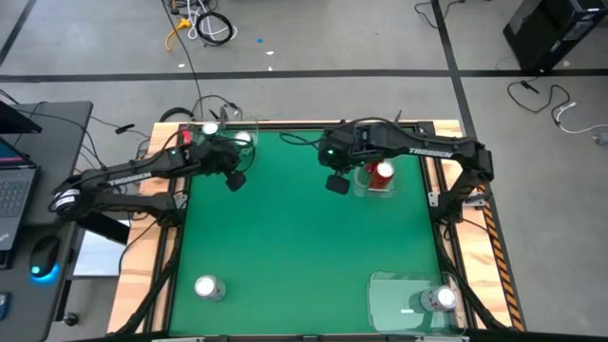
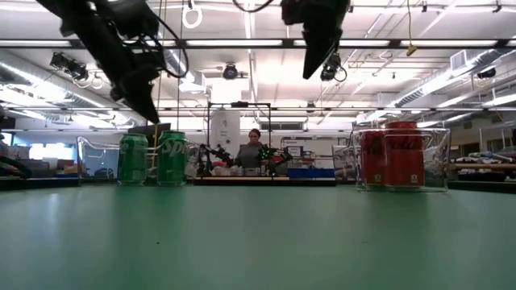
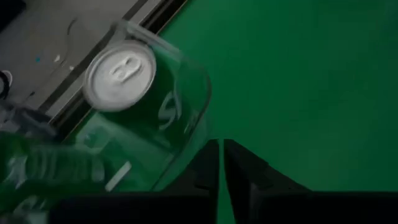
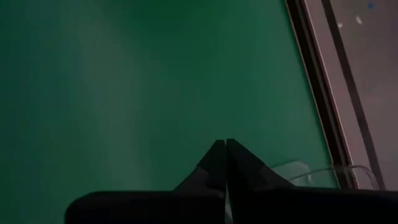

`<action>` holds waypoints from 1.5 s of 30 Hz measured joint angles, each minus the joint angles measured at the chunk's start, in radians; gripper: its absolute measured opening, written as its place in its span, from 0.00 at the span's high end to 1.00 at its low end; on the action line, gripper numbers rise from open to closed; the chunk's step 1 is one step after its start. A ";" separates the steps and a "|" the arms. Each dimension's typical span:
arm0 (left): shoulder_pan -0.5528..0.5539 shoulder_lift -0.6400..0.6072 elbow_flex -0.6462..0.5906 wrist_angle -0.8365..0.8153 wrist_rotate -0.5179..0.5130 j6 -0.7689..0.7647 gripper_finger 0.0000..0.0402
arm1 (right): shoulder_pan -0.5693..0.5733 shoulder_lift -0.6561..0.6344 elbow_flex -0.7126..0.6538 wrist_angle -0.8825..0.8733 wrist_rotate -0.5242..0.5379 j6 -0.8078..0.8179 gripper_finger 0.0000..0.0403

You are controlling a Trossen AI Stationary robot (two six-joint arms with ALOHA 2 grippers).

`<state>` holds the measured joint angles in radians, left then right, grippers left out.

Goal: Sort soda cans
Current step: Adjust the top left transparent bin

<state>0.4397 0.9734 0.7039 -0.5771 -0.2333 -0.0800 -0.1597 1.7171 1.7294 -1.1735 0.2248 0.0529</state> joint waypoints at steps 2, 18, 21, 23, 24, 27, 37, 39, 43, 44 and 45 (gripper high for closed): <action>-0.001 0.045 0.009 0.050 0.012 0.015 0.86 | 0.001 -0.019 0.000 -0.014 -0.006 -0.011 1.00; -0.003 0.255 0.019 0.204 -0.085 0.032 0.54 | -0.038 -0.085 0.000 -0.031 -0.011 -0.183 1.00; -0.005 0.267 0.015 0.178 -0.091 0.048 0.61 | -0.049 -0.085 0.000 -0.025 -0.028 -0.211 1.00; -0.009 0.269 0.011 0.141 -0.092 0.051 0.71 | -0.058 -0.085 0.000 -0.019 -0.048 -0.224 1.00; -0.010 0.267 0.017 0.124 -0.088 0.055 0.76 | -0.062 -0.085 0.000 -0.017 -0.054 -0.231 1.00; -0.010 0.266 0.024 0.031 -0.072 0.076 0.94 | -0.073 -0.085 0.000 -0.014 -0.066 -0.240 1.00; -0.065 0.207 0.039 0.165 -0.146 0.042 0.97 | -0.098 -0.085 0.000 -0.003 -0.122 -0.240 1.00; -0.058 0.213 0.061 0.118 -0.175 0.026 0.94 | -0.098 -0.085 0.000 -0.002 -0.122 -0.240 1.00; -0.054 0.229 0.083 0.104 -0.183 0.033 0.83 | -0.102 -0.085 0.000 -0.002 -0.124 -0.251 1.00; -0.054 0.228 0.083 0.113 -0.183 0.049 0.80 | -0.104 -0.085 0.000 -0.002 -0.125 -0.255 1.00; -0.054 0.231 0.084 0.128 -0.183 0.053 0.77 | -0.105 -0.085 0.000 -0.002 -0.125 -0.258 1.00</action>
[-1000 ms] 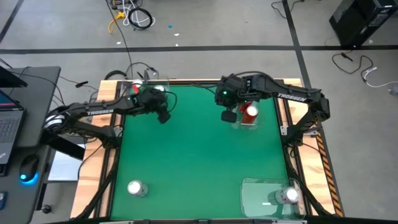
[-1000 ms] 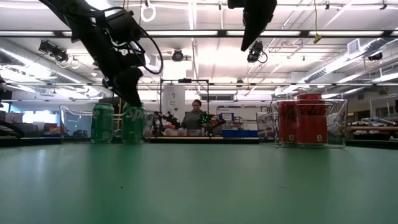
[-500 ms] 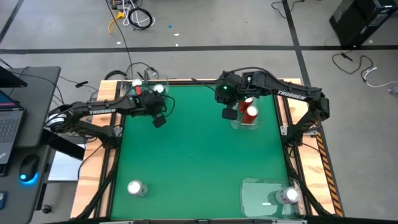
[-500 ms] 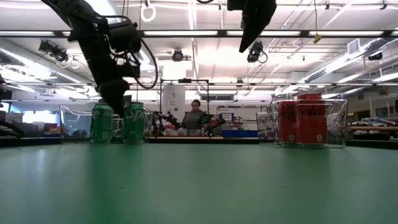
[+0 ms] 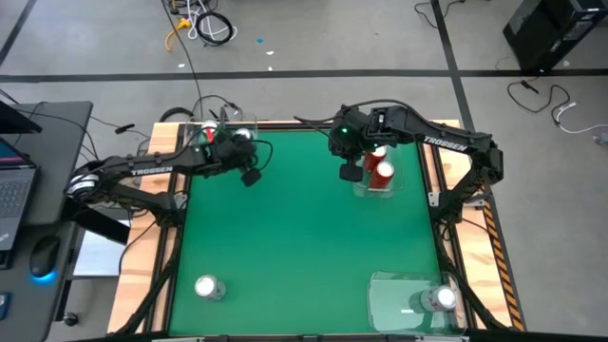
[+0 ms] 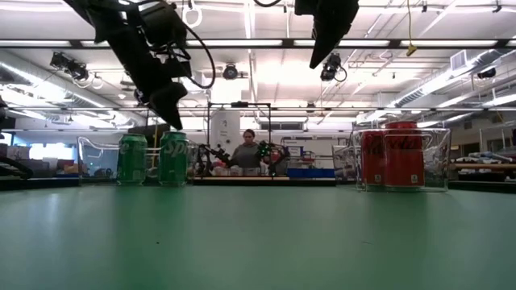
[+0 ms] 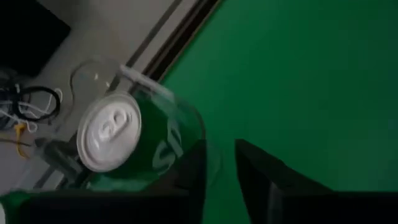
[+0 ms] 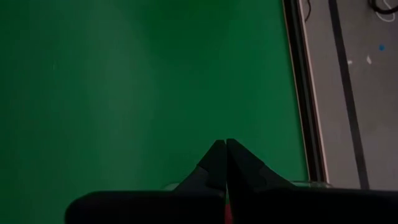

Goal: Sort soda cans
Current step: Adjust the top left transparent bin

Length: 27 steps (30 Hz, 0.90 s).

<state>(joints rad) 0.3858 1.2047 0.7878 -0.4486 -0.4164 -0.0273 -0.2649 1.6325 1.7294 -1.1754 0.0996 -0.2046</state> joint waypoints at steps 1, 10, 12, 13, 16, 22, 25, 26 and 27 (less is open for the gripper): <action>0.000 0.003 0.001 0.007 -0.001 0.005 0.73 | 0.000 0.000 0.000 0.000 0.000 -0.001 1.00; 0.011 0.097 0.000 0.020 -0.058 0.052 0.55 | -0.016 0.000 0.000 0.001 -0.022 -0.024 1.00; 0.015 0.117 0.000 0.032 -0.071 0.056 0.55 | -0.018 0.000 0.000 0.001 -0.023 -0.024 1.00; 0.020 0.124 0.000 0.036 -0.072 0.066 0.55 | -0.019 0.000 0.000 0.001 -0.023 -0.025 1.00; 0.020 0.144 0.000 0.026 -0.074 0.096 0.59 | -0.019 0.000 0.000 0.001 -0.023 -0.027 1.00; 0.013 0.137 0.001 -0.040 -0.028 0.138 0.89 | -0.019 0.001 0.000 0.001 -0.024 -0.035 1.00; 0.011 0.127 0.004 -0.083 0.053 0.159 0.96 | -0.021 0.001 0.000 0.002 -0.024 -0.040 1.00; 0.008 0.124 0.004 -0.097 0.068 0.159 0.97 | -0.021 0.001 0.000 0.003 -0.024 -0.042 1.00; 0.002 0.121 0.004 -0.119 0.072 0.161 0.97 | -0.021 0.001 0.000 0.003 -0.024 -0.042 1.00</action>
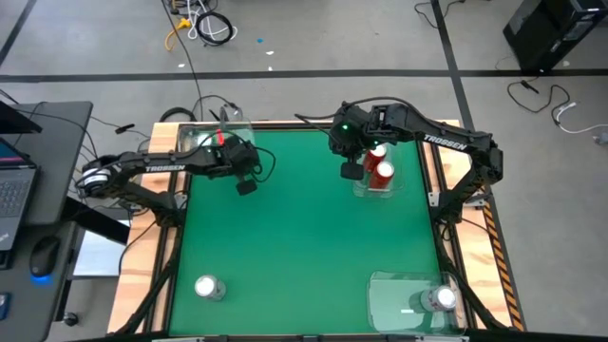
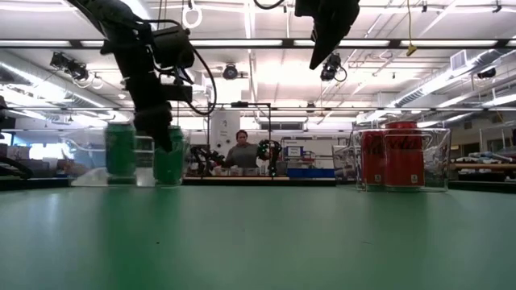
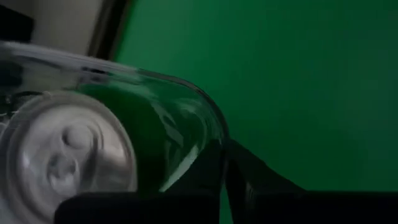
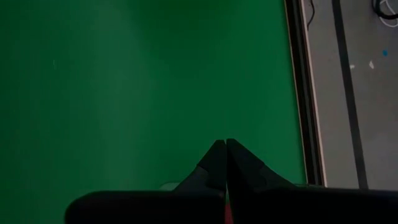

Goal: Sort soda cans
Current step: Adjust the top left transparent bin

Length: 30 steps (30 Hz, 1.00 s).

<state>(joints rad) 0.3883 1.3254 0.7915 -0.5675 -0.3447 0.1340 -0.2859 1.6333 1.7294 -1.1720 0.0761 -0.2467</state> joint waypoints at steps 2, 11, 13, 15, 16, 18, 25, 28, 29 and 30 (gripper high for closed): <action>-0.015 -0.008 0.000 -0.031 0.013 0.005 0.98 | 0.000 0.000 0.000 0.000 0.000 0.000 1.00; -0.082 -0.032 0.043 -0.170 0.033 -0.002 0.99 | 0.000 0.000 0.000 0.001 -0.002 -0.016 1.00; -0.093 -0.031 0.069 -0.219 0.047 -0.002 1.00 | 0.000 0.000 0.000 0.001 -0.002 -0.016 1.00; -0.101 -0.031 0.097 -0.262 0.075 0.002 1.00 | 0.000 0.000 0.000 0.001 -0.003 -0.016 1.00; -0.106 -0.031 0.107 -0.276 0.091 0.006 1.00 | 0.000 0.000 0.000 0.001 -0.009 -0.016 1.00; -0.115 -0.031 0.119 -0.303 0.135 0.013 1.00 | 0.000 0.000 0.000 0.001 -0.027 -0.019 1.00; -0.193 -0.032 0.119 -0.363 0.234 0.050 1.00 | -0.003 0.000 0.000 0.017 -0.110 -0.026 1.00; -0.232 -0.032 0.119 -0.356 0.247 0.063 1.00 | -0.004 0.000 0.000 0.041 -0.166 -0.027 1.00; -0.245 -0.032 0.119 -0.356 0.258 0.069 1.00 | -0.004 0.000 0.000 0.047 -0.182 -0.030 1.00; -0.258 -0.032 0.119 -0.356 0.272 0.075 1.00 | -0.004 0.000 -0.007 0.067 -0.199 -0.034 1.00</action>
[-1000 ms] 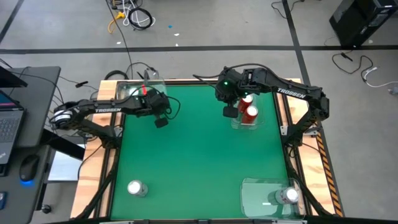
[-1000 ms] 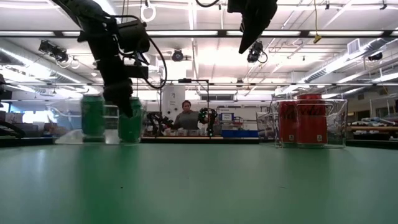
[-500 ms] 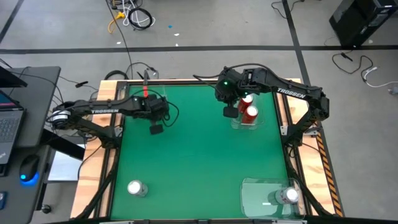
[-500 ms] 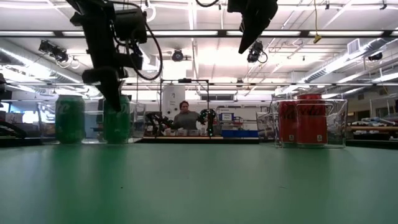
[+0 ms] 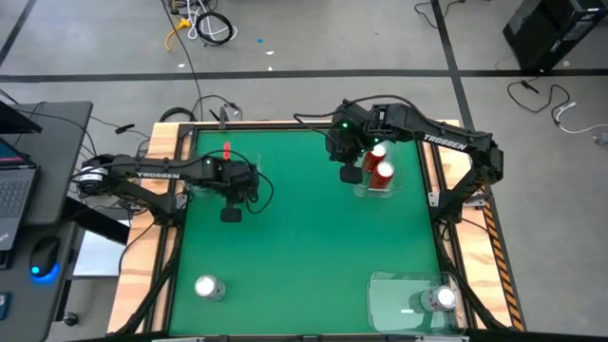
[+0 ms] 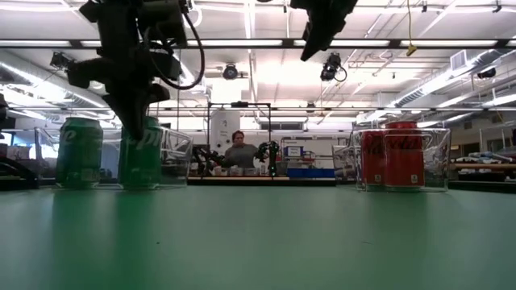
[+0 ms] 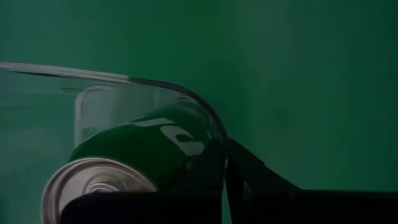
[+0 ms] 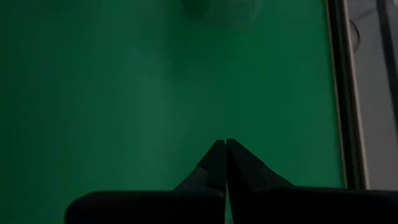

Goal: Sort soda cans
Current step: Adjust the top left transparent bin

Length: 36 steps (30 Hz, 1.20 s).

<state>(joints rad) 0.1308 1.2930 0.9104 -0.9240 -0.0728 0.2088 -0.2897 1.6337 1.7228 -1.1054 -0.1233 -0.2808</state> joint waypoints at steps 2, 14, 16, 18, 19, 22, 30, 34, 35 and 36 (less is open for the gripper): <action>-0.031 0.000 0.000 0.001 0.025 0.021 1.00 | 0.000 0.000 -0.019 0.033 -0.032 -0.002 1.00; -0.262 0.000 0.000 0.061 0.078 0.258 1.00 | 0.002 0.001 -0.362 0.552 -0.140 0.144 1.00; -0.287 0.000 -0.001 0.083 0.077 0.272 1.00 | 0.008 0.001 -0.415 0.650 -0.141 0.173 1.00; -0.304 0.000 -0.002 0.127 0.074 0.256 0.98 | 0.017 0.001 -0.454 0.713 -0.141 0.194 1.00; -0.310 0.000 -0.002 0.154 0.067 0.235 0.96 | 0.023 0.001 -0.467 0.731 -0.141 0.201 1.00; -0.321 0.000 0.000 0.207 0.045 0.207 0.90 | 0.041 0.001 -0.489 0.768 -0.141 0.210 1.00; -0.340 0.000 0.000 0.245 0.034 -0.016 0.72 | 0.069 0.001 -0.498 0.798 -0.132 0.209 1.00; -0.383 0.000 0.019 0.182 0.031 -0.102 0.68 | 0.071 0.001 -0.498 0.799 -0.101 0.205 1.00; -0.401 0.000 0.036 0.151 0.007 -0.142 0.68 | 0.071 0.001 -0.502 0.807 -0.099 0.202 1.00; -0.421 0.000 0.054 0.117 -0.030 -0.185 0.68 | 0.071 0.001 -0.510 0.825 -0.099 0.199 1.00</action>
<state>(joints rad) -0.2898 1.2927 0.9648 -0.8069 -0.1031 0.0236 -0.2184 1.6344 1.2130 -0.2799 -0.2222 -0.0815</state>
